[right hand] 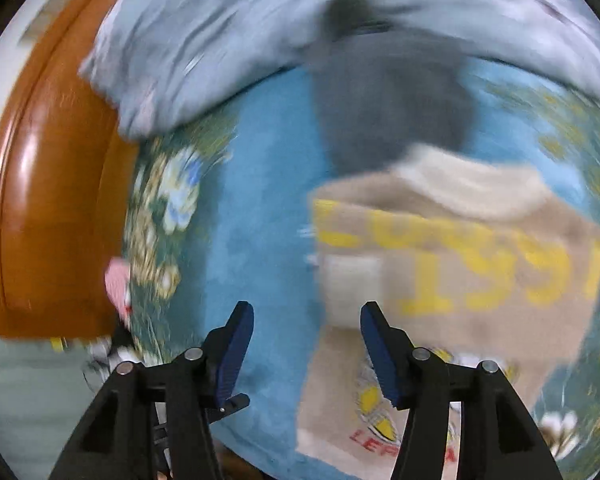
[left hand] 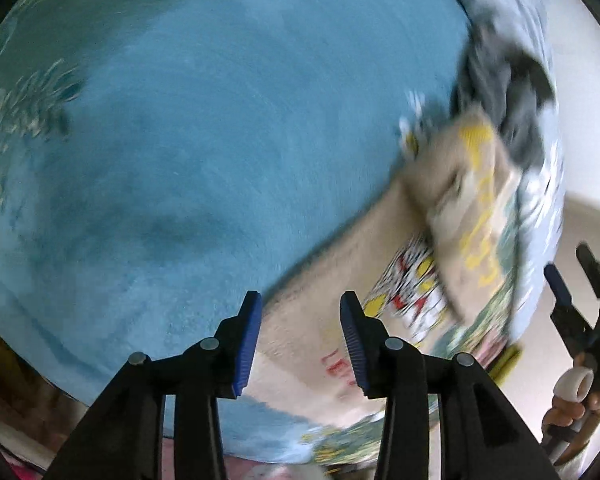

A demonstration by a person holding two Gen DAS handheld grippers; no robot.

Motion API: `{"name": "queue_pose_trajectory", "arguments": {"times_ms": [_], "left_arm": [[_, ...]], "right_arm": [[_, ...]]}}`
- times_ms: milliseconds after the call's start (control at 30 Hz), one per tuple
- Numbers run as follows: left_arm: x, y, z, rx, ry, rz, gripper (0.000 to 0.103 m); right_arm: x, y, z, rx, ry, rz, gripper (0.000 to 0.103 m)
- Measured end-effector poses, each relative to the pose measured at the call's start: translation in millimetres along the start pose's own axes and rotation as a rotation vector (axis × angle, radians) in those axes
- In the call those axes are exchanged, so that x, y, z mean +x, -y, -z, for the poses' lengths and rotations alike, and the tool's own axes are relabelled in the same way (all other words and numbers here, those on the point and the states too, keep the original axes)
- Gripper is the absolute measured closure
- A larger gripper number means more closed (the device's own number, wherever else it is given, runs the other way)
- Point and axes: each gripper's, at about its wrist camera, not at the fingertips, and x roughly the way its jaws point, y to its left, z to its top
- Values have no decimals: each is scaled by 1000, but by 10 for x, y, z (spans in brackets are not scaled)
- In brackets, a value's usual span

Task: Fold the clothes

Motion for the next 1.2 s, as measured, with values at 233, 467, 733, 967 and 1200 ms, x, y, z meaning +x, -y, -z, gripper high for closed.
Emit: {"name": "queue_pose_trajectory", "arguments": {"times_ms": [233,467,733,967,1200], "left_arm": [[494,230,217,241,-59,-141,58],[839,195,320,230,-67,-196,58],[801,110,399,158,-37,-213,93],[488,251,656,257,-20,-194,94],[75,9,1103,316,-136,-175,94]], "right_arm": [[133,1709,1359,387,-171,188,42],[430,2218,2015,547,-185,121,42],[464,2093,2071,570,-163,88,90],[29,1910,2059,517,-112,12,92],[-351,1647,2344,435,-191,-26,93]]}}
